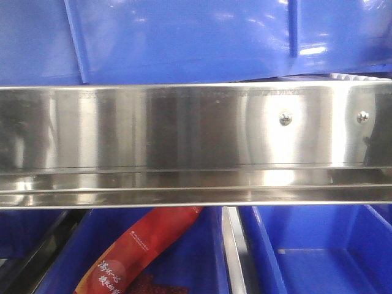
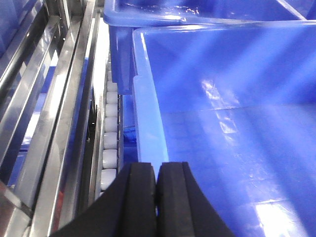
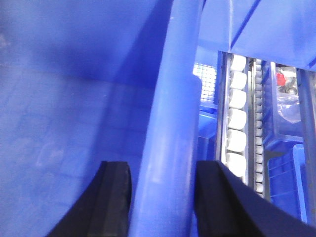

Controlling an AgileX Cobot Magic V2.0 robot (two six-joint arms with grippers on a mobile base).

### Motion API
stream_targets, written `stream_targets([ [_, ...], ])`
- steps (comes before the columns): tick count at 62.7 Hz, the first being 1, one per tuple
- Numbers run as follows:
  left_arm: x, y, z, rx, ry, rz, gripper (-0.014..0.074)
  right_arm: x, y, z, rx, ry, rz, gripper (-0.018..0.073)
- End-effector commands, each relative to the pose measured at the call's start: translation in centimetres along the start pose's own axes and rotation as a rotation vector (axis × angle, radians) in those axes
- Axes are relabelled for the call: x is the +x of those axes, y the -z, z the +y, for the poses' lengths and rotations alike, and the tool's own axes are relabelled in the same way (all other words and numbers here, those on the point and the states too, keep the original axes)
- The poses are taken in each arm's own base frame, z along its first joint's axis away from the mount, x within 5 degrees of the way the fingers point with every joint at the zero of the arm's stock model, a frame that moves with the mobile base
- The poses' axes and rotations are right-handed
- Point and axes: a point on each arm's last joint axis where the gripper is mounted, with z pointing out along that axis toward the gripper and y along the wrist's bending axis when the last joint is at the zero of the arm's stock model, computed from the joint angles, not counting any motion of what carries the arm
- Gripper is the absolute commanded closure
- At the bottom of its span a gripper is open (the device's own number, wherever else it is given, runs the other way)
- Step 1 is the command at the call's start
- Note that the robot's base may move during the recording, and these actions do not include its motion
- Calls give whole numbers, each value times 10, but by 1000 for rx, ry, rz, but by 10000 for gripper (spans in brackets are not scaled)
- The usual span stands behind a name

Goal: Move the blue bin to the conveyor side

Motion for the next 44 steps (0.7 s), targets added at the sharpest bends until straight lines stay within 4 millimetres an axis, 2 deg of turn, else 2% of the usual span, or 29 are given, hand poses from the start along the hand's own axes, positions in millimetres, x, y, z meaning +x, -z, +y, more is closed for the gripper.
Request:
stream_targets([
  [1,-3,2,-1,9,12,-18,615,-1,6,-1,9,22,-21,640],
  [14,0,-3,-1,14,19,-1,615,-1,6,-1,9,22,-21,637],
  [31,-7,-34,-4,68,90,-41,607,-1,6,-1,9,22,-21,637],
  [38,-5,-49,-2,64,94,-14,465,-1,6,-1,9,22,-21,637],
  [44,-7,-60,-1,57,90,1,292,-1,6,-1,9,22,-21,637],
])
